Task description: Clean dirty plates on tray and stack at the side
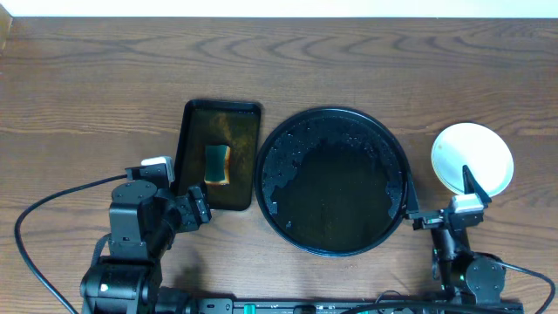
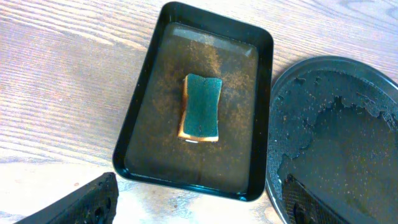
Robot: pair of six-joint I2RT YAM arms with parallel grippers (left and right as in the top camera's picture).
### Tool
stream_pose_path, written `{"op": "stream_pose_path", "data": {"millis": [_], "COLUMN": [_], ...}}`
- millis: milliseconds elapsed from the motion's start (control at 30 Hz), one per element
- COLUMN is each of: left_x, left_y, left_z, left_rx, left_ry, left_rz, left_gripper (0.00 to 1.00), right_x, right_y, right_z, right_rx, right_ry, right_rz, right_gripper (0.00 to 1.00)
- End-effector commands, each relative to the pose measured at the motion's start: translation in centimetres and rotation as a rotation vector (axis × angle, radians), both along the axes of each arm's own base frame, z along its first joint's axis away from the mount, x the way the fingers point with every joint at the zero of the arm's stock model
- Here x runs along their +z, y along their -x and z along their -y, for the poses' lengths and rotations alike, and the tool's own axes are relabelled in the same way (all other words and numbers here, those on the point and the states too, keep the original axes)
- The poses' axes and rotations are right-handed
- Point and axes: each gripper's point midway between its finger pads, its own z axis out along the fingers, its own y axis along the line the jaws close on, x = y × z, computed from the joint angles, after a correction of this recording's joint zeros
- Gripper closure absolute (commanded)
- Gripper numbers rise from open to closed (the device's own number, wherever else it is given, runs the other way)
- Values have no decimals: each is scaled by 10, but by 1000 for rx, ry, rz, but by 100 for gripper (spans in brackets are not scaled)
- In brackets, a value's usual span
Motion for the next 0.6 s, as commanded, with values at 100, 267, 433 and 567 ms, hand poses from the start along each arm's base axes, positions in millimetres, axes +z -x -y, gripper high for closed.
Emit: {"op": "stream_pose_path", "data": {"millis": [100,267,433,567], "left_x": [-1,-1,-1,-1], "left_y": [0,0,0,0], "left_z": [0,0,0,0], "left_rx": [-8,-9,-9,-8], "left_ry": [-8,-8,-8,-8], "left_rz": [-3,-3,-3,-3], "left_gripper": [16,16,16,16], "right_x": [-47,-46,-46,-46], "right_y": [-1,-1,-1,-1], "right_z": [3,0,1,1], "right_rx": [-19,-5,-8,-8], "right_ry": [18,5,-8,-8], "right_rz": [-169,-166,-168,-168], "right_gripper": [1,1,1,1]}}
